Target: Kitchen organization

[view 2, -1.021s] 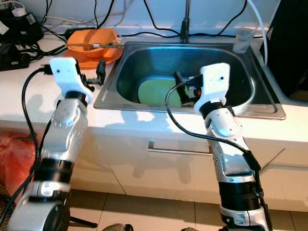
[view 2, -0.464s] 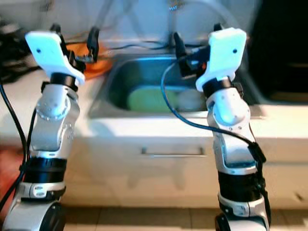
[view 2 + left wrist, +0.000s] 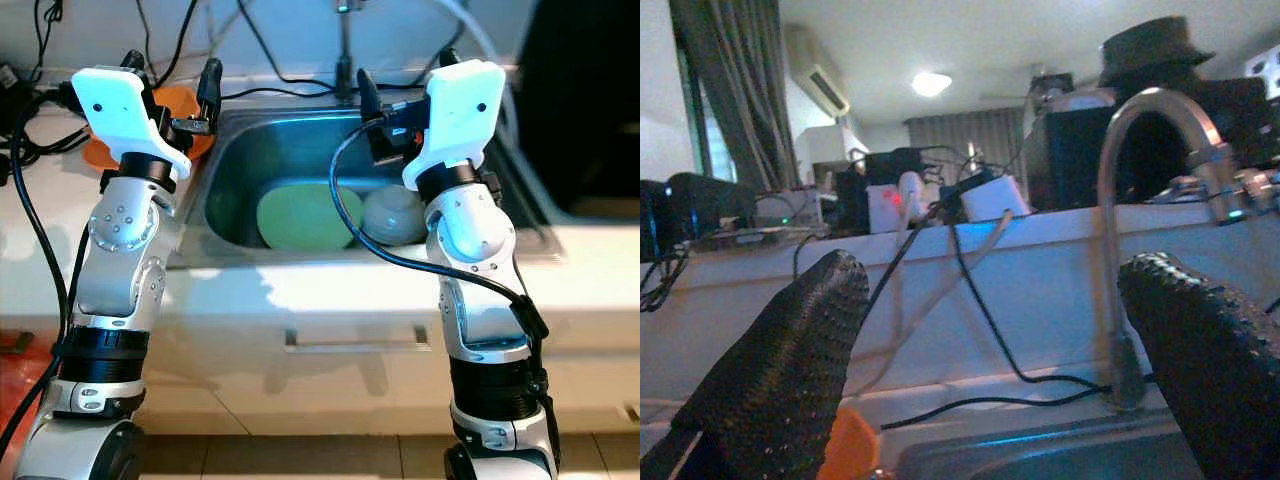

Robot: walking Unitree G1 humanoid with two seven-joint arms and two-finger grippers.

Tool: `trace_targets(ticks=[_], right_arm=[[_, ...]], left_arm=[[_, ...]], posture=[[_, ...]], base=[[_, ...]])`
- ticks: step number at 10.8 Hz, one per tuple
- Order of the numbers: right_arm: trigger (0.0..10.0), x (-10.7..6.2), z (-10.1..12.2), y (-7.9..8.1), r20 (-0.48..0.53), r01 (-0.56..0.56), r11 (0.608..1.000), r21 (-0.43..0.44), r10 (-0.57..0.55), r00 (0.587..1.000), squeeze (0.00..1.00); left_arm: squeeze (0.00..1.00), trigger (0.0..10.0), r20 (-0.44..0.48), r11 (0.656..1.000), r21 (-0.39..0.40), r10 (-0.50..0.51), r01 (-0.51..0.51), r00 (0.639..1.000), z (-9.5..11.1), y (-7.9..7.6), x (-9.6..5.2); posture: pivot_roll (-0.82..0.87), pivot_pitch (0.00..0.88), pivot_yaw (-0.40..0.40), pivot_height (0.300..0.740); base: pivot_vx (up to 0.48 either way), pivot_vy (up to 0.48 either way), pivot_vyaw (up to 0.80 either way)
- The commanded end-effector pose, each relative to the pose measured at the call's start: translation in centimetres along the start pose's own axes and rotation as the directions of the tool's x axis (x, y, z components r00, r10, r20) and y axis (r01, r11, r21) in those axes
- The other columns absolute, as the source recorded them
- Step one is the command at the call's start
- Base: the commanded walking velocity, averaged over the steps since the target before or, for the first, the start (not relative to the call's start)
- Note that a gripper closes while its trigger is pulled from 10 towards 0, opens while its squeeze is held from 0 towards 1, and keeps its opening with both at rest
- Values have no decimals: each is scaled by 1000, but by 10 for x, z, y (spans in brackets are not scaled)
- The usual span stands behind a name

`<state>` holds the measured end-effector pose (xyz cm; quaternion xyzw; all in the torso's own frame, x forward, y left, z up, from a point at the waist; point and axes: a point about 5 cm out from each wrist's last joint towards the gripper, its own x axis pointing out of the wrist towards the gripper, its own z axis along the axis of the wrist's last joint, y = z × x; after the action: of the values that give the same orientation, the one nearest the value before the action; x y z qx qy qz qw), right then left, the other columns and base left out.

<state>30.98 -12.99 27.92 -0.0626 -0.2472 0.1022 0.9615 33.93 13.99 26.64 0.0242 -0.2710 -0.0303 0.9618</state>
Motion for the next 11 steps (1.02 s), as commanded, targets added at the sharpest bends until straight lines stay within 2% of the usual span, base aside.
trace_targets(ticks=[1,9,11], right_arm=[[10000,-1,0,3,-2,-10,1000,-3,10,1000,392],[10000,-2,-6,6,-30,-38,999,-10,38,999,392],[10000,-3,-7,8,-36,-54,999,-6,53,998,392]], left_arm=[[0,10000,2,1000,0,12,-12,1000,2,3,2],[0,10000,-13,1000,-8,26,-26,1000,-2,3,0],[0,10000,-2,999,-3,34,-34,999,0,3,-2]], posture=[[-76,0,70,740],[-76,0,61,740],[-75,0,59,740]], base=[[371,0,0],[360,0,0],[0,0,0]])
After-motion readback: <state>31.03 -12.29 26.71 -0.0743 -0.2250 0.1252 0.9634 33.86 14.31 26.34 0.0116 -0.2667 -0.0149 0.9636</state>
